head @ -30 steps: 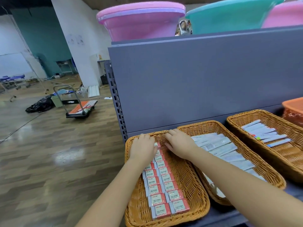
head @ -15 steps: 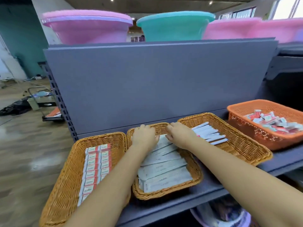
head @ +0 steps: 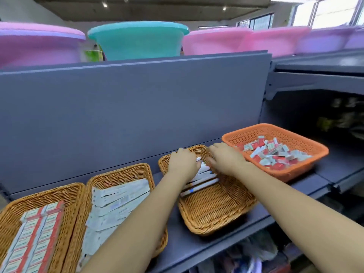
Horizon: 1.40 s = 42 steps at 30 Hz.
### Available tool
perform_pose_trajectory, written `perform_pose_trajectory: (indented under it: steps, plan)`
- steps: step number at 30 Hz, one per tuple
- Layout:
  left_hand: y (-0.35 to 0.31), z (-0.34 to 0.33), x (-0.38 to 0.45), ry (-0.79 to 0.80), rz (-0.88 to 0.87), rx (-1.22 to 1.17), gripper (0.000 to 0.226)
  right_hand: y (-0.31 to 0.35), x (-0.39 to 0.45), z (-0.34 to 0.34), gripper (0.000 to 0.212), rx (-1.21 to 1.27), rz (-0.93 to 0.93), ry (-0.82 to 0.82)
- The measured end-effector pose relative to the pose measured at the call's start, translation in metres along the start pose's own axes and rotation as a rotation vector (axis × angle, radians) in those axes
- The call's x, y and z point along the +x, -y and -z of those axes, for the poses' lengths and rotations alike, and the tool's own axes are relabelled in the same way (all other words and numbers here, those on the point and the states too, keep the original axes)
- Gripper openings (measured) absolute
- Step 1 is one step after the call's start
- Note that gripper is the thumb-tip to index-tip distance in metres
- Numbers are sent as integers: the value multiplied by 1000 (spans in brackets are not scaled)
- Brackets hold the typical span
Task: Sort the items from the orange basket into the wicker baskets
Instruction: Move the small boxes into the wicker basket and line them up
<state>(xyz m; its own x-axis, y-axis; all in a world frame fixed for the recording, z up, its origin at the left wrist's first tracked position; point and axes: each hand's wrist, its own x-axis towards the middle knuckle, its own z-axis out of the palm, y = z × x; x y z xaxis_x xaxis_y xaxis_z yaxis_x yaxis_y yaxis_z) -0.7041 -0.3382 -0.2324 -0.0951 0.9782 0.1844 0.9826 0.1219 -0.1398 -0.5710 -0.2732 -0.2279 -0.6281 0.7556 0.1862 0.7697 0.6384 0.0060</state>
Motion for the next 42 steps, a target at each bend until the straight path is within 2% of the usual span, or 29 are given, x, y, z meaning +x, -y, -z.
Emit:
perform_pose_trajectory:
  steps: [7, 16, 22, 27, 31, 42]
  plan:
    - [-52, 9, 61, -60, -123, -54, 41, -76, 2, 8, 35, -2, -151, -39]
    - [-118, 7, 118, -51, -181, -72, 42, -164, 8, 4, 37, -46, -280, 66]
    - [-156, -4, 156, 35, -123, -98, 34, -217, 30, -12, 37, -59, -195, 136]
    - [-179, -11, 177, 197, -11, -79, 22, -242, 53, -29, 31, -70, -99, 222]
    - [-185, -10, 179, 329, 7, -1, 19, -244, 70, -42, 26, -101, 0, 301]
    - [-189, -27, 187, 277, 47, 5, 34, -244, 80, -54, 29, -85, 66, 265]
